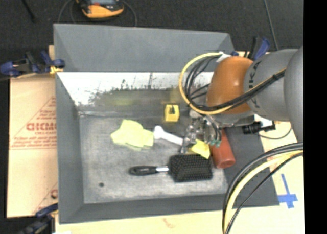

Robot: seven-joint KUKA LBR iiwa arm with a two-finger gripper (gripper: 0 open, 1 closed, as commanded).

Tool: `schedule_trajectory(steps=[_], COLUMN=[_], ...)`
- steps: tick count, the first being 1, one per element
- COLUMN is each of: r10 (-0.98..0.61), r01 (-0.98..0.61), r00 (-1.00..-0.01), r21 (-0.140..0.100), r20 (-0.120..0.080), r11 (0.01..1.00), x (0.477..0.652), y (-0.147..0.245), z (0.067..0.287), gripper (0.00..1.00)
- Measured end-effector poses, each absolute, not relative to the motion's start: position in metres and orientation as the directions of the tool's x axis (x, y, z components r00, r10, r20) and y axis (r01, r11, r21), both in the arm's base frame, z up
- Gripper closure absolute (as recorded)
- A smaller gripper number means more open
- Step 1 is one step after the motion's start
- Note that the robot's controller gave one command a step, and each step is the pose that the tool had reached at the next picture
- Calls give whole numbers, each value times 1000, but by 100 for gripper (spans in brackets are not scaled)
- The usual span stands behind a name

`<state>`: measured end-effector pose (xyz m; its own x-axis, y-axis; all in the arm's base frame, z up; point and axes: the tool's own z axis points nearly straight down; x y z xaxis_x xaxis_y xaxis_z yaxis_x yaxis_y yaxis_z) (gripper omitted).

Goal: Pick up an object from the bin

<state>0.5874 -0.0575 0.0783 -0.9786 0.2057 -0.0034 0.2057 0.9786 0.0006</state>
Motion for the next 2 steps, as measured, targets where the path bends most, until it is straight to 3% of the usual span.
schedule_trajectory(steps=[1, 2], r10=[214, 242], r01=[214, 242], r00=[-977, -970], r21=[1, 0], r20=[3, -2], r11=[977, 970], x=[586, 598], y=[-58, -64], z=[130, 198], gripper=[100, 100])
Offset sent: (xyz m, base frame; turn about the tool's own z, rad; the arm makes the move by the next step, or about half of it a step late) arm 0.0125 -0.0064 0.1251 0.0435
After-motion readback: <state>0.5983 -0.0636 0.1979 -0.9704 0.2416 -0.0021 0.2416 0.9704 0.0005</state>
